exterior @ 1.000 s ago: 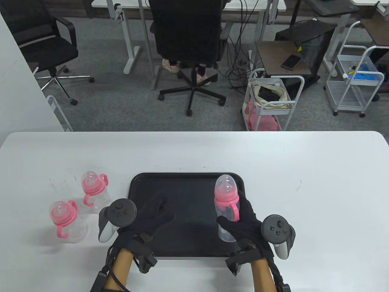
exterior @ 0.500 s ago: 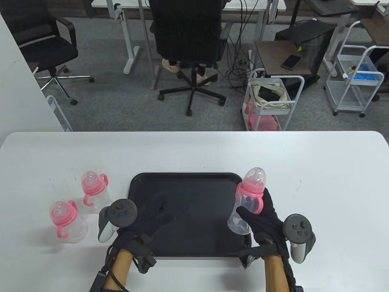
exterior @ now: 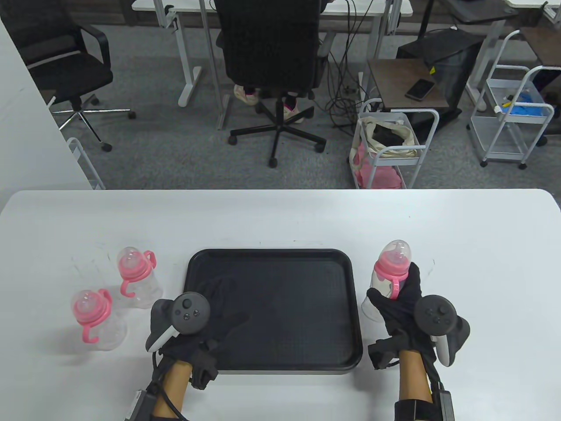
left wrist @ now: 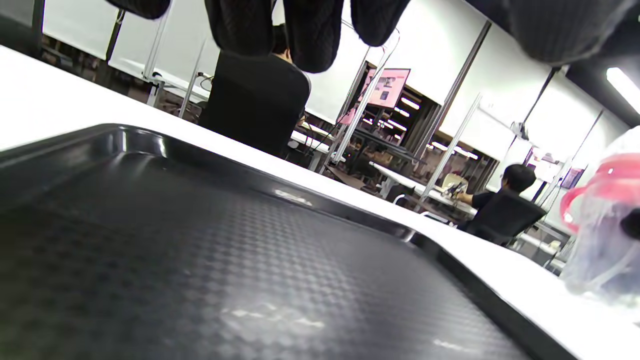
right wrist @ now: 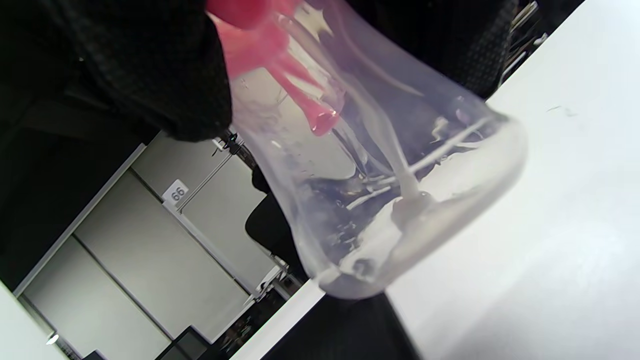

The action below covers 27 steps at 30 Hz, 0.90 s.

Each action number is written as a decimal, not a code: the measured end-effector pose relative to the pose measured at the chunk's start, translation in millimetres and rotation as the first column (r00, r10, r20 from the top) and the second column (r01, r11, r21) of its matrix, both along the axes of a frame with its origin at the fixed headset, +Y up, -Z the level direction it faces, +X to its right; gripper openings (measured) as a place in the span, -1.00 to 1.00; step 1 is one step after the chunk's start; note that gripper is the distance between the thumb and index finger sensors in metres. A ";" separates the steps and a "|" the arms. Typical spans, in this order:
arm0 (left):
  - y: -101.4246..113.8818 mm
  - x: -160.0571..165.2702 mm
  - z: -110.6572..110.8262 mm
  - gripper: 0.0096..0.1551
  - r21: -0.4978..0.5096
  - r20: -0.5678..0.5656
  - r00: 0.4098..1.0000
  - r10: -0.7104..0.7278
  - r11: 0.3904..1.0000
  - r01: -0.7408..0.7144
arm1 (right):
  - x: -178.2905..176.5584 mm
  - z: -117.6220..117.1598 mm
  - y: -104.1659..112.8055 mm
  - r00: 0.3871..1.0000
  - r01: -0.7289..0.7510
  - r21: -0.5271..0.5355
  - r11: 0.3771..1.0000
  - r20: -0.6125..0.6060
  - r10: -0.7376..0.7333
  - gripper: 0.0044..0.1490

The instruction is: Assemble baby bottles from components

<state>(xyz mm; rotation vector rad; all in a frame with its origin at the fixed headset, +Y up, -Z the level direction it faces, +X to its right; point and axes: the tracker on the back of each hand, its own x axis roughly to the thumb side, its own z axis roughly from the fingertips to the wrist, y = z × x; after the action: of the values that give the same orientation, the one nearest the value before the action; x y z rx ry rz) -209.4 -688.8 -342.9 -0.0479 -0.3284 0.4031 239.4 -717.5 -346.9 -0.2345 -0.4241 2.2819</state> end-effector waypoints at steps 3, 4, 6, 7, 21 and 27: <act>-2.3 2.0 -0.7 0.08 -0.001 0.000 1.000 -0.022 1.000 0.022 | 5.6 -8.2 -6.0 0.999 -0.033 -0.037 0.999 0.009 0.034 0.40; -2.9 2.3 -1.0 0.07 -0.006 0.002 1.000 -0.023 1.000 0.023 | 6.8 -10.6 -8.0 0.999 -0.045 -0.048 0.998 0.012 0.046 0.39; -3.1 2.6 -1.2 0.07 -0.008 0.001 1.000 -0.027 1.000 0.027 | 9.3 -16.5 -13.7 0.998 -0.064 -0.071 0.995 0.022 0.066 0.39; -2.9 2.7 -1.2 0.07 -0.005 0.000 0.999 -0.032 0.999 0.032 | 9.9 -18.4 -16.0 0.998 -0.062 -0.080 0.995 0.023 0.064 0.39; -2.3 2.1 -2.6 0.06 -0.006 0.000 0.999 -0.046 0.999 0.046 | 17.1 -27.7 -45.8 1.000 0.009 -0.095 0.995 -0.020 -0.010 0.38; -1.0 2.2 -1.5 0.07 0.001 0.004 0.999 -0.043 0.999 0.043 | 22.9 -17.9 -50.3 0.996 0.077 -0.122 0.989 -0.042 -0.083 0.37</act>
<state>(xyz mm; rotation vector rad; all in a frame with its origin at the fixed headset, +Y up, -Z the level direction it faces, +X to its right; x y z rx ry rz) -207.2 -689.8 -344.4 -0.0550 -0.3308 0.3606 262.3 -767.9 -364.8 -0.2531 -0.2481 2.2320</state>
